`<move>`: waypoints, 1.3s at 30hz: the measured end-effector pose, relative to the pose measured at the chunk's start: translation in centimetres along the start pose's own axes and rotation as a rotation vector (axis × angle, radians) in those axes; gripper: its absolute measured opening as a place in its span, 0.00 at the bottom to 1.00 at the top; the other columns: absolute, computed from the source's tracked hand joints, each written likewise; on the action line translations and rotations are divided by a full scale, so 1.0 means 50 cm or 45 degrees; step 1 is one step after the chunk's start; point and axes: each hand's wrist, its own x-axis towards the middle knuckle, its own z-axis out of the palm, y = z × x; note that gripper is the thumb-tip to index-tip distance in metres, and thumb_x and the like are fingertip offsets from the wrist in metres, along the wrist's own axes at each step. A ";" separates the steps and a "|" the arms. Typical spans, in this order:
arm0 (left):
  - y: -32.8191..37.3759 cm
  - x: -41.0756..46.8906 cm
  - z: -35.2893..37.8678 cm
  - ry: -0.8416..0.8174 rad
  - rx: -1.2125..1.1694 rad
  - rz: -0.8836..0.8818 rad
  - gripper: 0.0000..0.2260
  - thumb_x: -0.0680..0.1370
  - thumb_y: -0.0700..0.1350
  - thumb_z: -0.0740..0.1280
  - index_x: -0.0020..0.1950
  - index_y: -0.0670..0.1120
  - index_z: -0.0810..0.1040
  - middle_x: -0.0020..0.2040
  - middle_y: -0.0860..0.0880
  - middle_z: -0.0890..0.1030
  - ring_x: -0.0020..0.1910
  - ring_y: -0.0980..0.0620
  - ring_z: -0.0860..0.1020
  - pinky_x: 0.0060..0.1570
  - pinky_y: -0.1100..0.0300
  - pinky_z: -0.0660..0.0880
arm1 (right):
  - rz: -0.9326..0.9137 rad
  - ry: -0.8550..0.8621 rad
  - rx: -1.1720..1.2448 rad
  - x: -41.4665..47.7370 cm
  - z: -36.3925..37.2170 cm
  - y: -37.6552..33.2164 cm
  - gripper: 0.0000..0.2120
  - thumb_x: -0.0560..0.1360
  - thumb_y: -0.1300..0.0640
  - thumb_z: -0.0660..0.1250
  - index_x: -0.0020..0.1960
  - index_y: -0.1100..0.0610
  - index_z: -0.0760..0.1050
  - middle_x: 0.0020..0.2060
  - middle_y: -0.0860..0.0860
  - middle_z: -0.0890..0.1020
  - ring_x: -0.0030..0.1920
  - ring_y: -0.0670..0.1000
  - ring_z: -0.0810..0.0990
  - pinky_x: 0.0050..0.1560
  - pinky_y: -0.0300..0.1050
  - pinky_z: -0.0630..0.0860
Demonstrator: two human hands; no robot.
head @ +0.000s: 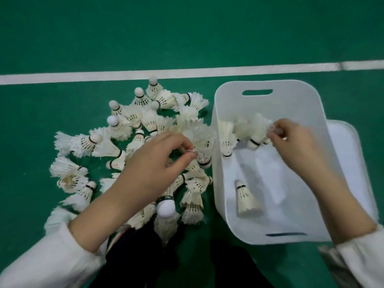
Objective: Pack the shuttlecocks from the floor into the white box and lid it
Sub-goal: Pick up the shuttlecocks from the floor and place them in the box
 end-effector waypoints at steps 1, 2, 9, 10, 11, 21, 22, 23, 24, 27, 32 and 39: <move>0.005 0.001 0.008 -0.018 0.002 0.005 0.10 0.74 0.59 0.59 0.48 0.56 0.75 0.46 0.61 0.75 0.47 0.64 0.73 0.42 0.66 0.70 | 0.028 -0.103 -0.080 0.008 0.020 0.025 0.04 0.76 0.61 0.61 0.45 0.60 0.74 0.37 0.53 0.75 0.40 0.55 0.72 0.33 0.44 0.58; 0.010 0.001 0.015 -0.031 0.005 0.012 0.10 0.74 0.59 0.59 0.49 0.56 0.75 0.47 0.61 0.75 0.47 0.65 0.73 0.43 0.66 0.71 | 0.038 -0.193 -0.131 0.014 0.041 0.043 0.04 0.76 0.61 0.61 0.44 0.61 0.74 0.37 0.54 0.75 0.41 0.57 0.73 0.33 0.44 0.60; 0.031 0.006 0.039 -0.064 0.012 0.038 0.07 0.75 0.56 0.62 0.48 0.55 0.75 0.46 0.61 0.75 0.41 0.69 0.71 0.38 0.74 0.64 | -0.026 -0.323 -0.295 0.062 0.132 0.093 0.09 0.76 0.64 0.58 0.48 0.67 0.75 0.44 0.62 0.80 0.47 0.60 0.76 0.42 0.45 0.68; 0.032 0.007 0.040 -0.063 0.014 0.042 0.07 0.75 0.55 0.62 0.47 0.54 0.75 0.46 0.61 0.75 0.41 0.70 0.71 0.38 0.75 0.64 | -0.023 -0.337 -0.295 0.065 0.137 0.094 0.08 0.76 0.64 0.57 0.46 0.67 0.74 0.43 0.62 0.79 0.47 0.60 0.76 0.41 0.45 0.67; 0.032 0.009 0.041 -0.063 0.015 0.042 0.07 0.75 0.55 0.62 0.47 0.54 0.75 0.46 0.61 0.75 0.43 0.69 0.71 0.39 0.75 0.65 | -0.026 -0.351 -0.303 0.065 0.141 0.096 0.08 0.77 0.64 0.57 0.44 0.66 0.73 0.41 0.61 0.77 0.47 0.61 0.76 0.40 0.44 0.65; 0.037 0.010 0.046 -0.067 -0.009 0.048 0.05 0.75 0.54 0.63 0.47 0.55 0.75 0.45 0.60 0.75 0.48 0.64 0.72 0.44 0.74 0.65 | -0.296 -0.101 0.197 -0.024 0.042 0.021 0.17 0.76 0.57 0.64 0.64 0.52 0.69 0.60 0.46 0.68 0.46 0.45 0.77 0.49 0.37 0.72; 0.038 0.010 0.045 -0.068 -0.009 0.051 0.05 0.75 0.54 0.63 0.47 0.55 0.75 0.45 0.61 0.74 0.48 0.64 0.72 0.44 0.74 0.65 | -0.375 -0.136 0.421 -0.047 0.020 -0.007 0.15 0.76 0.54 0.65 0.62 0.50 0.71 0.57 0.44 0.69 0.45 0.43 0.77 0.46 0.35 0.73; 0.039 0.010 0.044 -0.067 -0.007 0.056 0.04 0.75 0.54 0.63 0.47 0.56 0.75 0.45 0.61 0.74 0.48 0.64 0.72 0.44 0.74 0.65 | -0.461 -0.210 0.610 -0.070 0.001 -0.036 0.14 0.75 0.52 0.65 0.60 0.48 0.71 0.56 0.43 0.70 0.45 0.44 0.77 0.44 0.35 0.74; 0.040 0.009 0.044 -0.061 -0.001 0.065 0.04 0.75 0.54 0.63 0.47 0.56 0.75 0.45 0.61 0.74 0.48 0.64 0.73 0.44 0.74 0.66 | -0.551 -0.293 0.700 -0.090 -0.012 -0.061 0.14 0.74 0.50 0.65 0.59 0.46 0.71 0.57 0.42 0.70 0.45 0.46 0.77 0.42 0.35 0.75; 0.041 0.008 0.042 -0.021 0.003 0.087 0.06 0.75 0.53 0.63 0.47 0.53 0.76 0.45 0.59 0.74 0.46 0.63 0.73 0.42 0.72 0.66 | -0.786 -0.444 0.537 -0.113 0.000 -0.096 0.17 0.73 0.51 0.66 0.61 0.49 0.72 0.58 0.44 0.72 0.43 0.39 0.75 0.42 0.29 0.71; 0.043 0.002 0.036 -0.001 -0.078 0.064 0.07 0.75 0.55 0.63 0.49 0.55 0.74 0.44 0.60 0.75 0.45 0.61 0.75 0.42 0.69 0.71 | -0.715 -0.347 0.344 -0.104 0.018 -0.096 0.07 0.73 0.57 0.65 0.49 0.57 0.79 0.40 0.47 0.80 0.41 0.40 0.74 0.44 0.30 0.69; 0.044 0.004 0.020 0.104 -0.312 0.003 0.12 0.77 0.61 0.57 0.52 0.54 0.70 0.37 0.55 0.79 0.31 0.55 0.75 0.28 0.67 0.69 | -0.115 0.062 0.342 -0.049 -0.067 0.011 0.03 0.75 0.58 0.65 0.43 0.52 0.75 0.37 0.46 0.80 0.40 0.51 0.78 0.41 0.42 0.71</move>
